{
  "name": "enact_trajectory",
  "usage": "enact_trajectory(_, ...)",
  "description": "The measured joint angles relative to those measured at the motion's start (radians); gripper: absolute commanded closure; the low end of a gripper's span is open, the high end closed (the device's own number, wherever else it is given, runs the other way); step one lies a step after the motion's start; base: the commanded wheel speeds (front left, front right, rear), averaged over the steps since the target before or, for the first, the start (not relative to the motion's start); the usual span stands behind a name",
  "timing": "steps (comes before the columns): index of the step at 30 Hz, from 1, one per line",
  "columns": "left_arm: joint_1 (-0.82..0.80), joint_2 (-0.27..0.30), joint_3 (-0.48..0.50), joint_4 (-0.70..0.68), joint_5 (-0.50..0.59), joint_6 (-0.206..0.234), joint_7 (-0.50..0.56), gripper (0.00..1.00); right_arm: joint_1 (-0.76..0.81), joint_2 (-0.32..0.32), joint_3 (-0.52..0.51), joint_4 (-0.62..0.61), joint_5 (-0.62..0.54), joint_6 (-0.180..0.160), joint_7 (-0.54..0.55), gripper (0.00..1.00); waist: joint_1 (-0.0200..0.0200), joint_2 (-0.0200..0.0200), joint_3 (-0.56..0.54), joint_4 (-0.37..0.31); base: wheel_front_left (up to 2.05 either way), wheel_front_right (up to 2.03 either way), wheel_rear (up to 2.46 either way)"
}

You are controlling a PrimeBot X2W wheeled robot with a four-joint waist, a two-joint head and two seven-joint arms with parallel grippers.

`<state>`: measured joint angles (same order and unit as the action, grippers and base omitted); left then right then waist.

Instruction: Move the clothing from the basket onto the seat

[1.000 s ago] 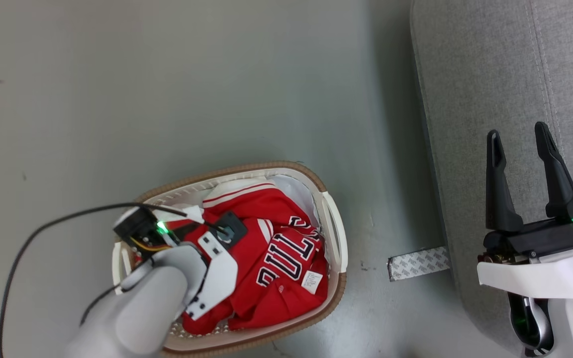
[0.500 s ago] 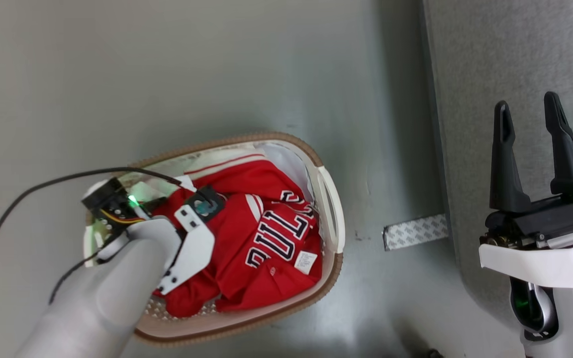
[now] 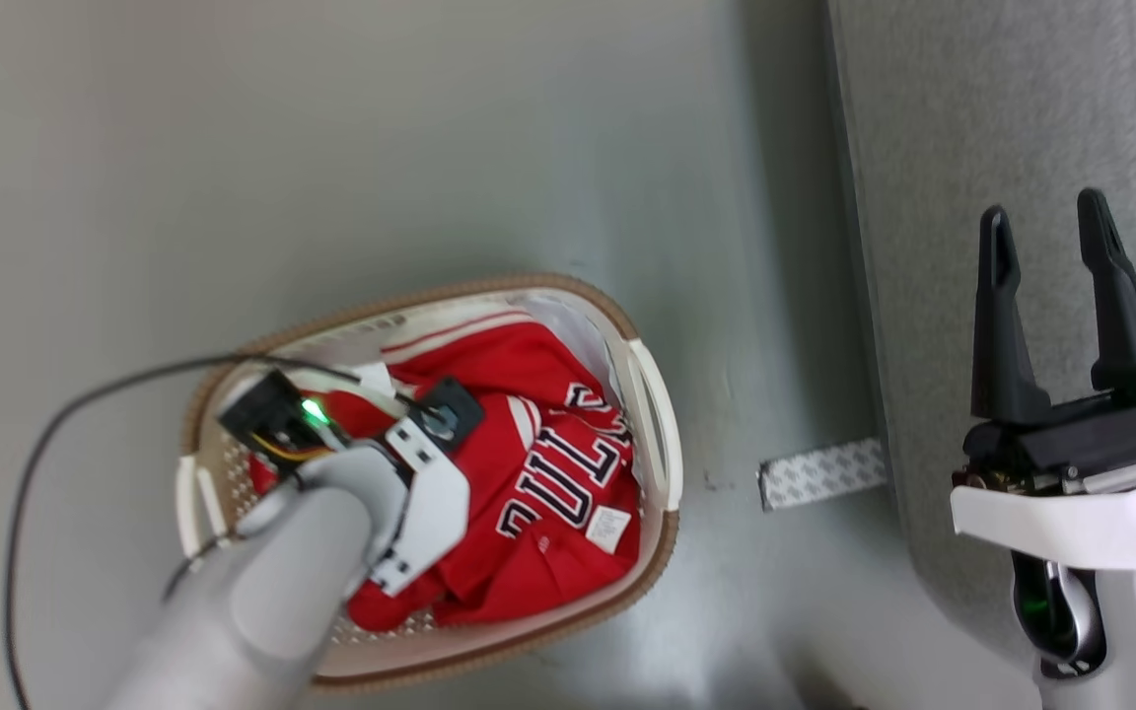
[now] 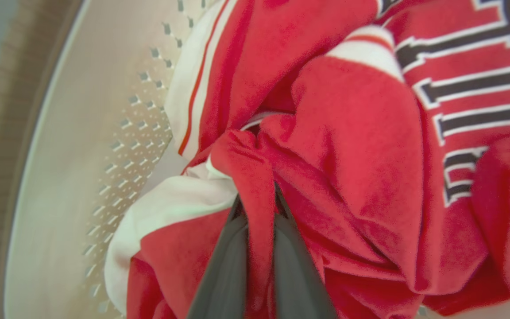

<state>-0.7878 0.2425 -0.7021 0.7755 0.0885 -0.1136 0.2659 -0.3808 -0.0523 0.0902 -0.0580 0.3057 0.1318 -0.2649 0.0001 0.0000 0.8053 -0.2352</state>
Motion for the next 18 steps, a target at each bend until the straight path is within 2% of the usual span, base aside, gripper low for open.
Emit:
enact_trajectory(7,0.104,-0.025,0.043,-0.077,-0.094,0.028,-0.12,1.0,0.075,0.002,-0.032,0.021,-0.041,0.0,0.0,0.0,-0.0001,0.0,-0.136,0.035,0.0,0.0,0.0)
enact_trajectory(18,0.328,-0.016,0.096,-0.287,-0.223,0.066,-0.163,1.0,0.252,0.002,-0.075,0.053,-0.095,0.0,0.0,0.0,-0.0003,0.0,-0.433,0.111,0.0,0.0,0.0)
